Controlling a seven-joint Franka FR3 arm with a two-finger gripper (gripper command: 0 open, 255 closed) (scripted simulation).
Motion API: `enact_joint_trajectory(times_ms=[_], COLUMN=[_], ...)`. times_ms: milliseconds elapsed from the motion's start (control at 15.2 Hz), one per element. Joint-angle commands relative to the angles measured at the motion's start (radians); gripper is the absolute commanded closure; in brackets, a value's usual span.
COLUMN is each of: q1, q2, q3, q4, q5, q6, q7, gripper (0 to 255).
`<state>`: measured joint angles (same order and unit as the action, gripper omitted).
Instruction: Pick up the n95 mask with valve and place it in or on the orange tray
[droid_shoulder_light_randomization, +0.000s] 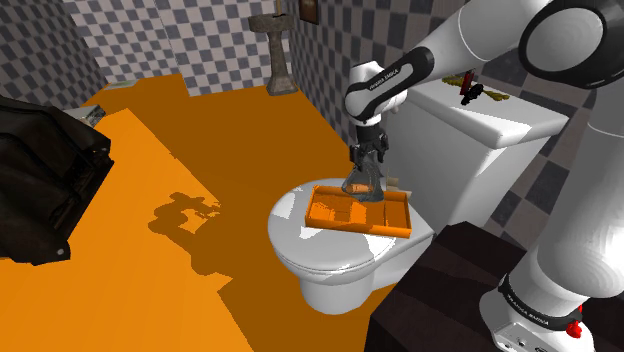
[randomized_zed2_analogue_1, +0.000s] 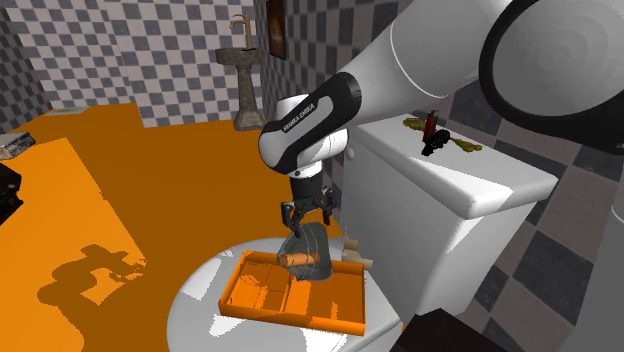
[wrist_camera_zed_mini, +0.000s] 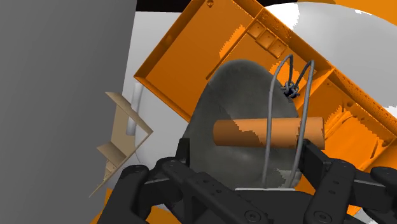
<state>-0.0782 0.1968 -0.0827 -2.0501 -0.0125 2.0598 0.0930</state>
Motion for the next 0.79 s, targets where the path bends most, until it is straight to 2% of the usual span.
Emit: enact_joint_trajectory(times_ms=[0, 66, 330, 726], q1=[0.000, -0.001, 0.001, 0.001], q2=[0.000, 0.002, -0.031, -0.031], q3=[0.000, 0.000, 0.000, 0.000], q4=[0.000, -0.001, 0.090, 0.090], q5=[0.000, 0.000, -0.002, -0.002], q6=[0.000, 0.002, -0.122, -0.122], q7=[0.000, -0.001, 0.001, 0.001], gripper=[0, 0, 0, 0])
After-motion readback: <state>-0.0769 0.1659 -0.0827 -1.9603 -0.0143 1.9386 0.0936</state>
